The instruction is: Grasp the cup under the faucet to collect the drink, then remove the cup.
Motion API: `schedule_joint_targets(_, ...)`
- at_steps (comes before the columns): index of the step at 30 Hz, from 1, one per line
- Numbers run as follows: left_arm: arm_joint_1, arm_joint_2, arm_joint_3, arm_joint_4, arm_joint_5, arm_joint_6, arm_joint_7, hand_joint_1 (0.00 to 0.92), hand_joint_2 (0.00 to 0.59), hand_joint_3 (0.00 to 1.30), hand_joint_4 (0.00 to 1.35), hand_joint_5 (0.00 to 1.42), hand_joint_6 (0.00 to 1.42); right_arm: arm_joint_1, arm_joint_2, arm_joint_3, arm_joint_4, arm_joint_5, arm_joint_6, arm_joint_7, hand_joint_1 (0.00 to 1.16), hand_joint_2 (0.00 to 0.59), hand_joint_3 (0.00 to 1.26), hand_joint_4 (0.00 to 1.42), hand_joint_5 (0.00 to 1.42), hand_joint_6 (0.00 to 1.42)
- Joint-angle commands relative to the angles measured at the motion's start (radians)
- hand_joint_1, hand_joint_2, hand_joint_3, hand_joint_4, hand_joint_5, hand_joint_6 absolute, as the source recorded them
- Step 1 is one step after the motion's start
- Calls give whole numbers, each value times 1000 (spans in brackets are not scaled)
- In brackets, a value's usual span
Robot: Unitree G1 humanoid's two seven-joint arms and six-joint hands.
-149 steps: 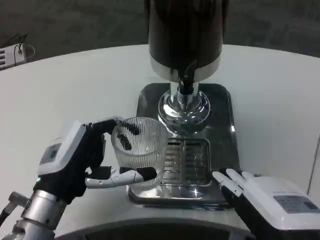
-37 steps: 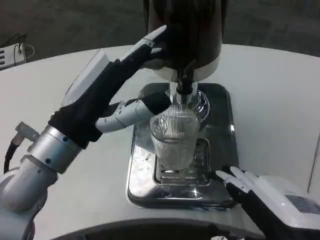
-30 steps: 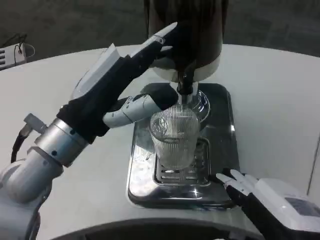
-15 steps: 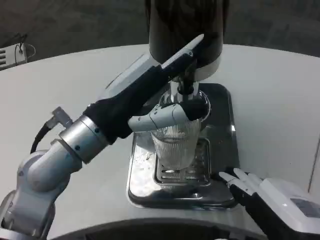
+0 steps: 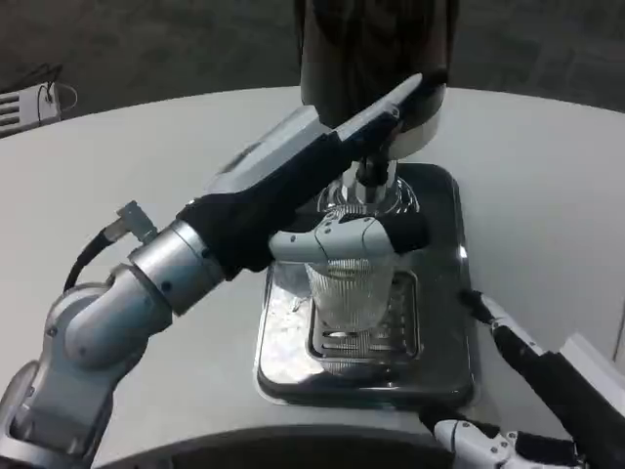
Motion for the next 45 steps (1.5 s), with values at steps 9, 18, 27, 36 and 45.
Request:
schedule_joint_targets(9,5,34,-58,3,61,32,-49,0,0,0,0,0,57,-77,-32,-9,166,228,-16,-243,723,257,0,0,3,18)
schedule_joint_targets(18,-13,48,-81,14,78,24,-60,0,0,0,0,0,45,-120,-79,27,283,279,-58,-367,755,248,0,0,3,16)
schedule_joint_targets(27,-29,50,-99,27,88,13,-73,0,0,0,0,0,41,-146,-112,52,325,309,-69,-432,764,243,0,0,0,16)
schedule_joint_targets(36,-34,49,-101,29,86,13,-74,0,0,0,0,0,40,-170,-129,81,399,318,-122,-506,769,235,0,0,0,3)
schedule_joint_targets(45,-27,55,-96,16,85,17,-72,0,0,0,0,0,40,-226,-111,113,519,333,-199,-591,787,226,0,0,1,13)
